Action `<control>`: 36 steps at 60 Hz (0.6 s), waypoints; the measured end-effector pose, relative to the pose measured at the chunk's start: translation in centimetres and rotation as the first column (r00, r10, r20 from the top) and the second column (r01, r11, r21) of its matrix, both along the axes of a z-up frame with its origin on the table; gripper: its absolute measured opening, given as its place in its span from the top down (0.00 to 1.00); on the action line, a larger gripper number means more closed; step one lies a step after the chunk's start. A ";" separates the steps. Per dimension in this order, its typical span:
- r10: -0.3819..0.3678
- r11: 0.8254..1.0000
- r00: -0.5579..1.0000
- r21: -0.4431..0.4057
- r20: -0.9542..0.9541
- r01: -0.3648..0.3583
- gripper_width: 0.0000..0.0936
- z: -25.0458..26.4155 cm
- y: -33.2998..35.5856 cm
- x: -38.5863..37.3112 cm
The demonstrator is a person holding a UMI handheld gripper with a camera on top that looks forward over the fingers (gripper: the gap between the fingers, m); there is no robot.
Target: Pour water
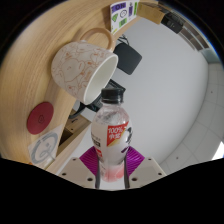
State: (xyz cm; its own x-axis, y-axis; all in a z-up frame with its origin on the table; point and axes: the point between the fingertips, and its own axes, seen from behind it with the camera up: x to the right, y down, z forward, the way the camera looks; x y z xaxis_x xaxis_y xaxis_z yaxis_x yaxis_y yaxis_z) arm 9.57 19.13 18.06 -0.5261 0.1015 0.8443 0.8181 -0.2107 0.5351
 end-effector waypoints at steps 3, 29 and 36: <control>0.004 1.000 1.000 -0.007 0.010 -0.004 0.65 -0.4 0.2 0.0; 0.052 0.998 0.404 0.062 -0.913 0.011 0.65 4.4 -2.3 -0.6; 0.034 0.999 -0.011 0.034 -0.999 0.029 0.65 3.8 -3.1 -0.5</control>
State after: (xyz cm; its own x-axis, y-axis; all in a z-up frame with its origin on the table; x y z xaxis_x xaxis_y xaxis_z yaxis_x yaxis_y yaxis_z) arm 9.03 16.06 21.87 0.8529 0.0589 0.5188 0.5194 -0.1981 -0.8313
